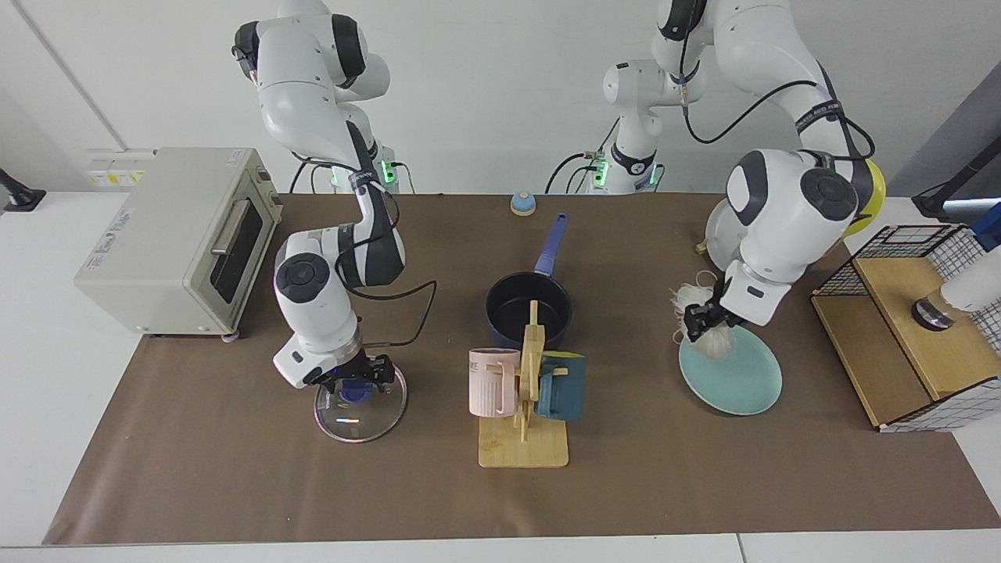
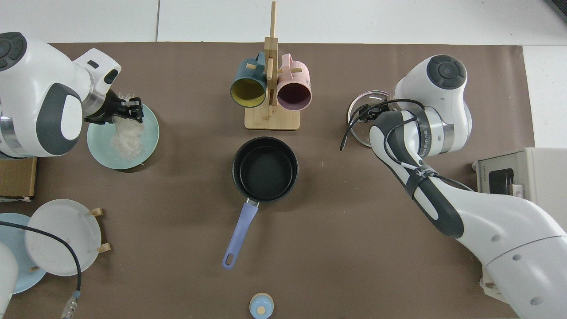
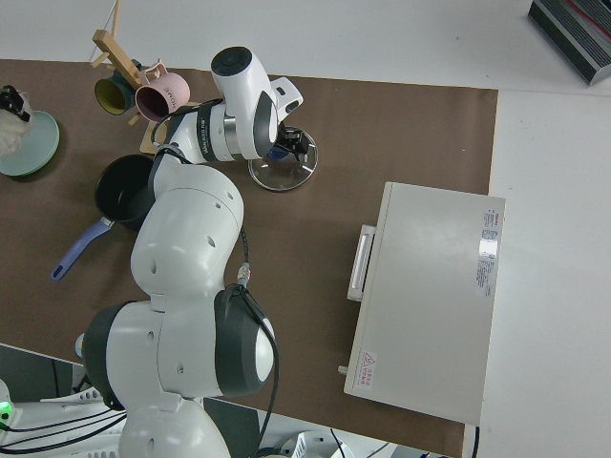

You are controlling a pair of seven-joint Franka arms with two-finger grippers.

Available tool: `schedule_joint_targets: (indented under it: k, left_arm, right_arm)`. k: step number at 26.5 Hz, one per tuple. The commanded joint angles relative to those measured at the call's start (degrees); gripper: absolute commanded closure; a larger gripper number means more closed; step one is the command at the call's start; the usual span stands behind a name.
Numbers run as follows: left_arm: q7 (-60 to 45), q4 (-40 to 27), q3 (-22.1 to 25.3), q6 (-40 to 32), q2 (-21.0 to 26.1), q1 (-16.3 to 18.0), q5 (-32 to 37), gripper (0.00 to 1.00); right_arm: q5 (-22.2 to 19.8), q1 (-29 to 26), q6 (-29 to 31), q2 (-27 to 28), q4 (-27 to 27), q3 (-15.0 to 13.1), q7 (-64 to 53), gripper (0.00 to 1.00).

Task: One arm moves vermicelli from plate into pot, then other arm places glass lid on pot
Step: 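Carry the vermicelli with the left gripper and drop it into the saucepan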

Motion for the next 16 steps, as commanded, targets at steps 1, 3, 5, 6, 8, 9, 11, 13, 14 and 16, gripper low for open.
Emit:
schedule_joint_targets:
  k: [1, 3, 5, 6, 8, 9, 11, 13, 14, 16]
  left_arm:
    - [-8.9, -1.6, -5.7, -2.8, -4.5, -0.4, -0.8, 1.00]
    - [-12.7, -2.7, -9.0, -2.2, -4.8, -0.4, -0.8, 1.00]
    - [-15.4, -4.1, -11.6, -1.0, -5.3, -0.4, -0.8, 1.00]
    - [-16.6, -4.6, -12.7, -0.1, -5.5, -0.4, -0.8, 1.00]
    - [-18.9, -6.4, -15.4, 2.9, -5.6, -0.4, -0.9, 1.00]
    - [-20.3, -7.6, -16.7, 5.1, -5.6, -0.4, -0.9, 1.00]
    - [-22.9, -10.2, -18.8, 10.1, -5.3, -0.4, -0.8, 1.00]
    - [-23.7, -12.7, -20.4, 14.1, -5.0, -0.4, -0.8, 1.00]
    - [-23.7, -13.5, -20.8, 15.4, -4.8, -0.4, -0.8, 1.00]
    - [-23.9, -14.1, -21.3, 17.0, -4.4, -0.6, -0.8, 1.00]
  right_arm:
    - [-1.1, -0.1, -0.8, 0.4, 1.0, 0.3, 0.6, 0.18]
    - [-1.1, -0.1, -0.5, 0.5, 1.2, 0.3, 0.7, 0.31]
    - [-1.1, -0.1, -0.4, 0.7, 1.5, 0.3, 0.8, 0.46]
    - [-1.2, 0.0, -0.2, 0.9, 1.9, 0.3, 0.8, 0.57]
    - [-1.2, 0.0, -0.3, 1.4, 3.1, 0.3, 0.8, 0.77]
    - [-1.2, 0.1, -0.3, 1.7, 3.5, 0.3, 0.8, 0.86]
    - [-1.2, 0.1, -0.4, 1.9, 4.3, 0.3, 0.8, 0.98]
    - [-1.2, 0.1, -0.4, 1.7, 4.5, 0.3, 0.7, 1.00]
    - [-1.2, 0.1, -0.5, 1.5, 4.7, 0.2, 0.7, 1.00]
    - [-1.2, 0.0, -0.8, 0.9, 4.8, 0.3, 0.3, 1.00]
